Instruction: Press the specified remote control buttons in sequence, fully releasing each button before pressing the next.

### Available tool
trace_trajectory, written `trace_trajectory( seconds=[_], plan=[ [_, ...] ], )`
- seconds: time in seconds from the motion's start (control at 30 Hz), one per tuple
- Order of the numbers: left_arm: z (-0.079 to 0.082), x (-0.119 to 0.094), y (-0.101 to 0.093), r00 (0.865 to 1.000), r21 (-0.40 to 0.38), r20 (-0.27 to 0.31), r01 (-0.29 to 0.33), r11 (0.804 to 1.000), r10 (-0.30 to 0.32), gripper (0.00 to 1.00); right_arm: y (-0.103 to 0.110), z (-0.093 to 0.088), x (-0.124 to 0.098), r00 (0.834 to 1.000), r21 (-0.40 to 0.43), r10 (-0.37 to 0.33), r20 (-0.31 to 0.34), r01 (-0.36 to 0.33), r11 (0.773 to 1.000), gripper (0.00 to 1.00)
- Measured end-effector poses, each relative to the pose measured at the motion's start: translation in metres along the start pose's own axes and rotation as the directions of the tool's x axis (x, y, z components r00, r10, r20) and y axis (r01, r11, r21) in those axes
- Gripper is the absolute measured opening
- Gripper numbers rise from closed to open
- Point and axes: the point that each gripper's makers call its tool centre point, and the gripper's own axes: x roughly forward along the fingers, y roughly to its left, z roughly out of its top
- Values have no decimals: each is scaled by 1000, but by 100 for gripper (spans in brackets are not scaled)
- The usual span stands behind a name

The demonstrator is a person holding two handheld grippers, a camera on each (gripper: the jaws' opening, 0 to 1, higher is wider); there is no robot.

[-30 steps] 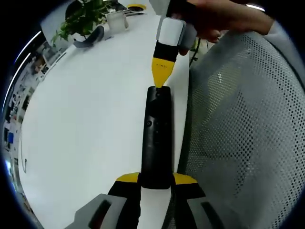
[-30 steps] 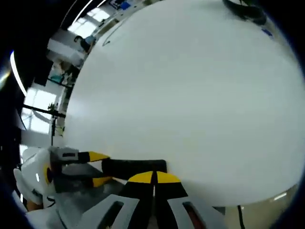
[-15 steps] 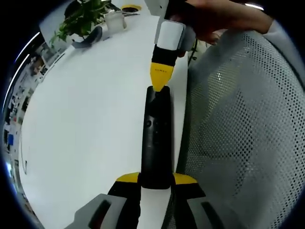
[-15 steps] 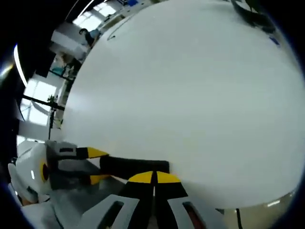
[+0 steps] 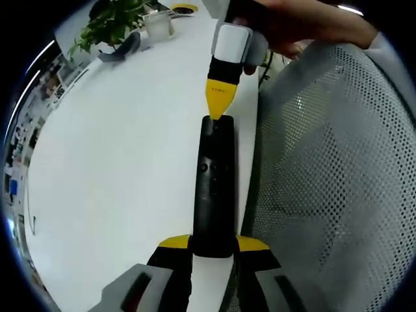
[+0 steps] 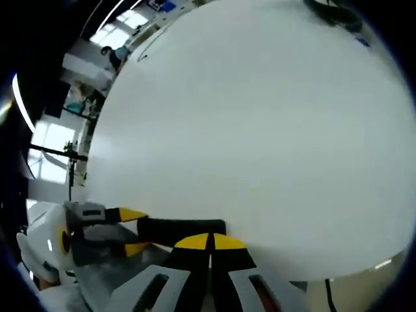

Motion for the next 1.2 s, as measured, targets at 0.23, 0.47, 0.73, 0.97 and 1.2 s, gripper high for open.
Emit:
trace_trajectory(
  seconds=[0.23, 0.47, 0.73, 0.97, 1.2],
  plan=[
    [0, 0, 1, 1000, 3, 11, 9, 1000, -9, 23, 2, 1, 2, 999, -83, -44, 11, 45, 996, 0],
    [1, 0, 0, 1000, -1, 8, 3, 1000, -3, 23, 0, 1, 1, 1000, -63, -27, 9, 27, 998, 0],
    [0, -1, 1, 999, -8, 43, 4, 1000, -4, 23, 2, 0, 1, 1000, -63, -14, -5, 14, 998, 0],
    [0, -1, 1, 999, -11, 41, 4, 1000, -4, 23, 14, 5, -1, 999, -109, 33, 25, -30, 994, 0],
    [0, -1, 2, 999, -14, 44, 5, 1000, -4, 23, 17, -1, 5, 999, -107, 49, -24, -51, 993, 0]
  ],
)
